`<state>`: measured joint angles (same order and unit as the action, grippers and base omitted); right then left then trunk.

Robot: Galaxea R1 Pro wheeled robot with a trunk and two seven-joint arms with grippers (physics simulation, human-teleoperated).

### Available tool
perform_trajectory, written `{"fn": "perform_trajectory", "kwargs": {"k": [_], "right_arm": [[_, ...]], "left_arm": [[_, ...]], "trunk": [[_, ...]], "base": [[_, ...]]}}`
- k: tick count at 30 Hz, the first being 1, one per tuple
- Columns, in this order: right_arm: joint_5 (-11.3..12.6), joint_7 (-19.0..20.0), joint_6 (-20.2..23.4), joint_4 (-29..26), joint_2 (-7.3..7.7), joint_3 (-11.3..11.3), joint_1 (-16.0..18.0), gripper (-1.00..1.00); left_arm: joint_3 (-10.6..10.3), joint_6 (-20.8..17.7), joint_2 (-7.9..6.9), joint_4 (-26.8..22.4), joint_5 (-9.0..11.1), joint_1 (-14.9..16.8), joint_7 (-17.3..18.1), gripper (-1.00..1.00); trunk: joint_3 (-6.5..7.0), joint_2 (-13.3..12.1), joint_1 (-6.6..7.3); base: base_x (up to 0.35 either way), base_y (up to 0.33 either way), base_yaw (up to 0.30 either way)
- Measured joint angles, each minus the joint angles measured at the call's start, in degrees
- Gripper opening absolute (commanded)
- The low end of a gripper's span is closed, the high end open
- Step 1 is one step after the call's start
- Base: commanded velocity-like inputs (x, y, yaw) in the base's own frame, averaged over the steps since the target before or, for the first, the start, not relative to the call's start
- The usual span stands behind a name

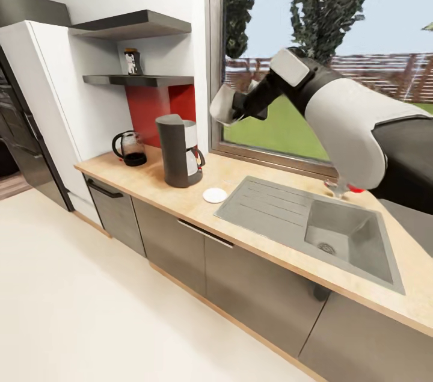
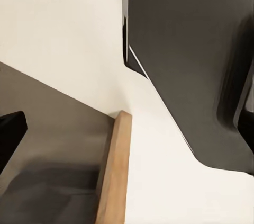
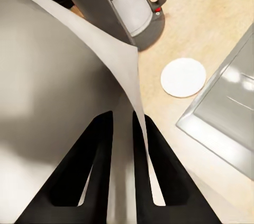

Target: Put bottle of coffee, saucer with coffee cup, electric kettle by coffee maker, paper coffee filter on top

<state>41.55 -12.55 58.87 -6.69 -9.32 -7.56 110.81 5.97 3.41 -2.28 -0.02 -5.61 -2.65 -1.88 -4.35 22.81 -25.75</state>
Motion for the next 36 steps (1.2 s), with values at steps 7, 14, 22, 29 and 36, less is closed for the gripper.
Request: {"fn": "perform_trajectory", "kwargs": {"k": [7, 14, 22, 29, 36], "right_arm": [[0.51, -0.01, 0.07, 0.39, 0.15, -0.14, 0.41, -1.0], [2.78, 0.04, 0.07, 2.75, 0.93, 0.67, 0.41, -1.0], [6.04, 0.05, 0.07, 4.86, 3.7, 2.39, 0.42, -1.0], [6.36, 0.05, 0.14, 5.06, 4.11, 2.6, 0.35, -1.0], [6.37, 0.05, 0.16, 5.06, 3.36, 2.68, 0.32, -1.0]], "left_arm": [[-0.11, -0.09, -0.12, -0.06, -0.04, 0.0, 0.01, 1.0], [-0.19, -0.09, -0.09, -0.07, -0.04, 0.0, -0.04, 1.0], [-0.19, -0.03, -0.12, 0.06, -0.02, -0.02, -0.05, 1.0], [-0.2, 0.0, -0.23, 0.09, 0.04, -0.05, -0.08, 1.0], [-0.14, 0.01, -0.35, 0.09, 0.06, -0.03, -0.09, 1.0]], "trunk": [[0.0, 0.01, 0.03], [0.0, 0.0, 0.0], [0.0, 0.0, 0.0], [0.0, 0.01, 0.01], [0.0, 0.01, 0.02]], "base": [[0.233, 0.0, 0.0], [0.093, 0.0, 0.0], [0.007, 0.0, 0.0], [0.044, 0.035, 0.0], [0.21, 0.197, 0.0]]}}
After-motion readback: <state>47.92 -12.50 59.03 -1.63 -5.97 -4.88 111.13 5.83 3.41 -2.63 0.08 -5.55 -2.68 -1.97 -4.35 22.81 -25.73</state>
